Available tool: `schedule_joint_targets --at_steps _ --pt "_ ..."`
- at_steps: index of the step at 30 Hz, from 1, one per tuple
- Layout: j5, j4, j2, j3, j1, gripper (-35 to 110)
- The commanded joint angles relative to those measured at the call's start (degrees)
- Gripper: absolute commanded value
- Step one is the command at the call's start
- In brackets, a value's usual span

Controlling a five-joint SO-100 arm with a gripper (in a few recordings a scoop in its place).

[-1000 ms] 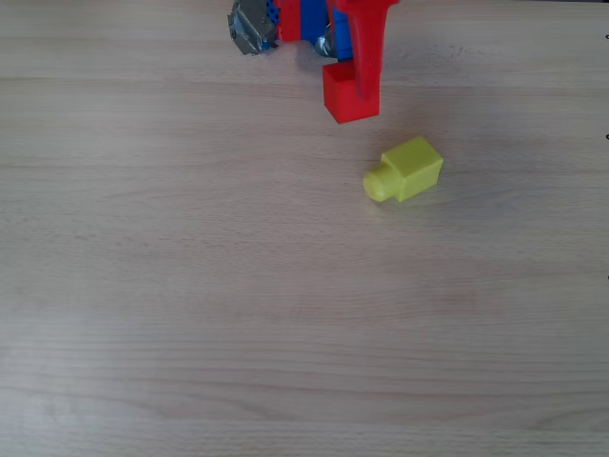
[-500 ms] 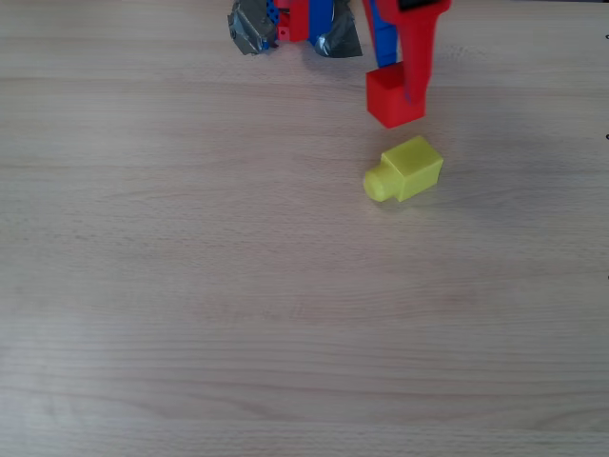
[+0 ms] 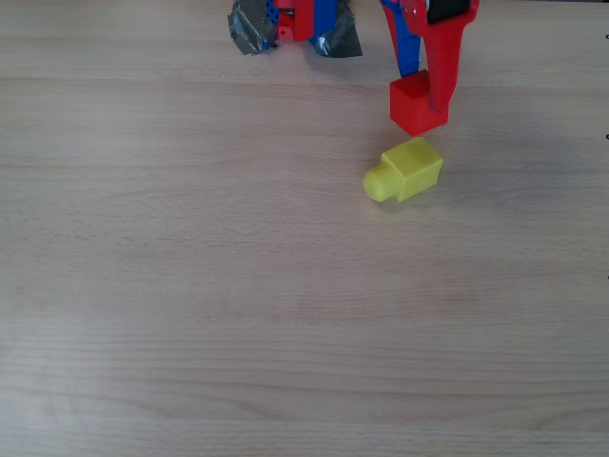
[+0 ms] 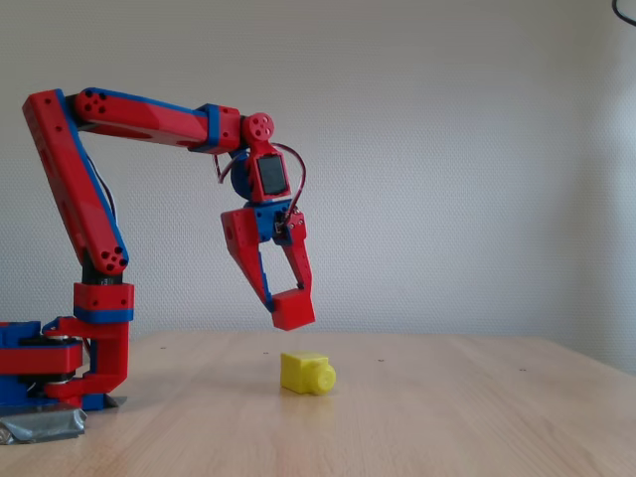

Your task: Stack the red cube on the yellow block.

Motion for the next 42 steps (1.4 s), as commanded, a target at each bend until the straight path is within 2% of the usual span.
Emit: schedule_joint_targets --at_steps 1,42 --pt "1.1 -1.2 0.3 -1.6 -0.4 9" --pt "2.5 -9.4 -6.3 2.0 -1.4 10"
